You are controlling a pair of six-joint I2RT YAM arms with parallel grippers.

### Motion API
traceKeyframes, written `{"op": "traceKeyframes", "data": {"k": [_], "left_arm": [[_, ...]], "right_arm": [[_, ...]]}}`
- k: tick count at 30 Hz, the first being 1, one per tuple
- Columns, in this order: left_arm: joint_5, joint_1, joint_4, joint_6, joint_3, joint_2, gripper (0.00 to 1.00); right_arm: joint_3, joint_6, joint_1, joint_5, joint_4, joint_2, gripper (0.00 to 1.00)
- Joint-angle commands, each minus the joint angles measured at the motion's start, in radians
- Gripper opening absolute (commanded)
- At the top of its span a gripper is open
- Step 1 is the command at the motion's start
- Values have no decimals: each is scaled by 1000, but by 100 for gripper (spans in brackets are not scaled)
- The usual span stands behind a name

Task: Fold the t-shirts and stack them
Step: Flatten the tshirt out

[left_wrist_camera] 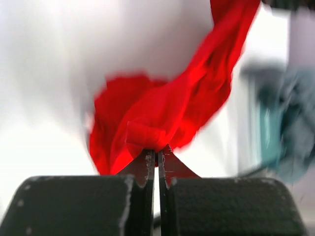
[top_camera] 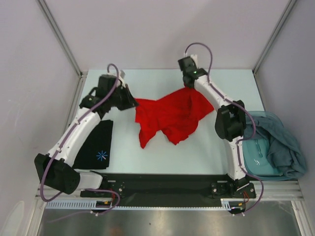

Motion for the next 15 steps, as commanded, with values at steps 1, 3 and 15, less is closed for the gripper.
{"op": "traceKeyframes", "data": {"k": [1, 3, 15], "left_arm": [[-56, 77, 0, 18, 210, 41, 0], [-85, 120, -18, 26, 349, 75, 0], [-97, 173, 11, 59, 546, -36, 0]], "right_arm": [[142, 81, -80, -182, 138, -98, 8], [241, 127, -107, -291, 149, -98, 7], [-201, 532, -363, -984, 639, -445, 6]]}}
